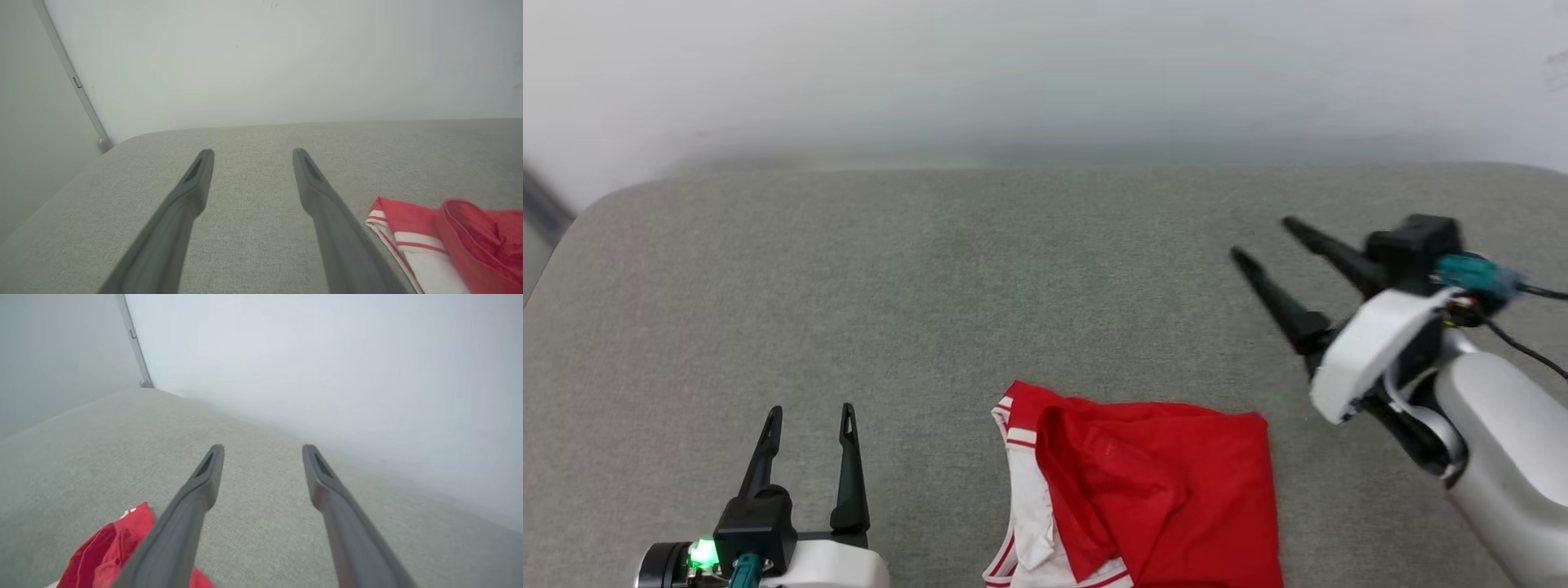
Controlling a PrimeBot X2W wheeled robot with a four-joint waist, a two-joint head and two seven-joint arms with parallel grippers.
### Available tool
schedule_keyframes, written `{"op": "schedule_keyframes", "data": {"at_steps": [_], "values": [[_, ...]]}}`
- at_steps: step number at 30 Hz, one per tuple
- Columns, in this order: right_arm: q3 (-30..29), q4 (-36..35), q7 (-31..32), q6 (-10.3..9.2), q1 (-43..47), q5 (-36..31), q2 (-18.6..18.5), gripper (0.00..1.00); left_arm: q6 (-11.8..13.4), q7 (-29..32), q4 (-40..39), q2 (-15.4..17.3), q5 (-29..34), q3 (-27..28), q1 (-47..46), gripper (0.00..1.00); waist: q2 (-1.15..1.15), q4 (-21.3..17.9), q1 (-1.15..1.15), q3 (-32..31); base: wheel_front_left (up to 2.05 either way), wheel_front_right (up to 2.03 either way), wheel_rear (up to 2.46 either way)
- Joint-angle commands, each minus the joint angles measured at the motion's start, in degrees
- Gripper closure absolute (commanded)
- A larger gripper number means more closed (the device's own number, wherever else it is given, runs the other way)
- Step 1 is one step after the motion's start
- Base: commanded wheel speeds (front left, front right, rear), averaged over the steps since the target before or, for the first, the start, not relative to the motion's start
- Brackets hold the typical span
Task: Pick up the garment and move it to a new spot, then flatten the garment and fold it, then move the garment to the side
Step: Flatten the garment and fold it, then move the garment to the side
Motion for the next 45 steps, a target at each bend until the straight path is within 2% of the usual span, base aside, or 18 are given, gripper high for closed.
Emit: {"op": "schedule_keyframes", "data": {"at_steps": [1, 6, 13, 20, 26, 32, 37, 41, 45], "values": [[-4.1, 0.6, -3.3, -0.02, 3.2, -2.9, 0.7, 0.00, 0.0, -0.1, -0.2, 0.0, 0.4, 0.1, 0.9, 0.00, 0.00, -1.2, 0.00, -1.2, 0.00, 0.00, 0.00], [-16.8, -0.7, -11.0, -0.03, 11.3, -12.1, 3.6, 0.00, -0.1, -0.1, -0.4, -0.1, 0.4, 0.3, 2.0, 0.00, 0.00, -2.3, 0.00, -2.7, 0.00, 0.00, 0.00], [-30.8, -7.1, -14.4, -0.02, 24.2, -20.7, 10.6, 0.00, -0.3, -0.1, -0.7, -0.1, 0.3, 0.6, 3.2, 0.00, 0.00, -3.1, 0.00, -3.8, 0.00, 0.00, 0.00], [-37.5, -13.0, -14.7, -0.02, 34.9, -24.5, 17.5, 0.00, -0.9, -0.1, -1.0, -0.2, 0.1, 0.8, 3.8, 0.00, 0.00, -3.2, 0.00, -4.2, 0.00, 0.00, 0.00], [-39.1, -15.3, -14.8, -0.02, 40.0, -26.4, 20.3, 0.00, -1.1, -0.1, -1.1, -0.2, 0.2, 1.0, 4.1, 0.00, 0.00, -2.9, 0.00, -4.3, 0.00, 0.00, 0.00], [-39.8, -16.2, -14.8, -0.02, 42.2, -27.2, 21.4, 0.00, -1.3, -0.1, -0.9, -0.3, 0.2, 1.0, 4.1, 0.00, 0.00, -2.5, 0.00, -4.3, 0.00, 0.00, 0.00], [-40.8, -16.5, -14.8, -0.02, 40.4, -26.1, 21.8, 0.00, -1.2, -0.1, -0.9, -0.4, 0.0, 1.1, 4.2, 0.00, 0.00, -2.4, 0.00, -4.3, 0.00, 0.00, 0.00], [-41.6, -18.2, -13.8, -0.02, 35.4, -25.6, 19.2, 0.00, -1.2, -0.1, -0.8, -0.4, -0.2, 1.2, 4.1, 0.00, 0.00, -2.4, 0.00, -4.2, 0.00, 0.00, 0.00], [-39.8, -20.3, -8.2, -0.02, 28.7, -24.3, 14.1, 0.00, -1.5, -0.1, -0.7, -0.5, -0.2, 1.1, 3.6, 0.00, 0.00, -2.0, 0.00, -3.9, 0.00, 0.00, 0.00]]}}
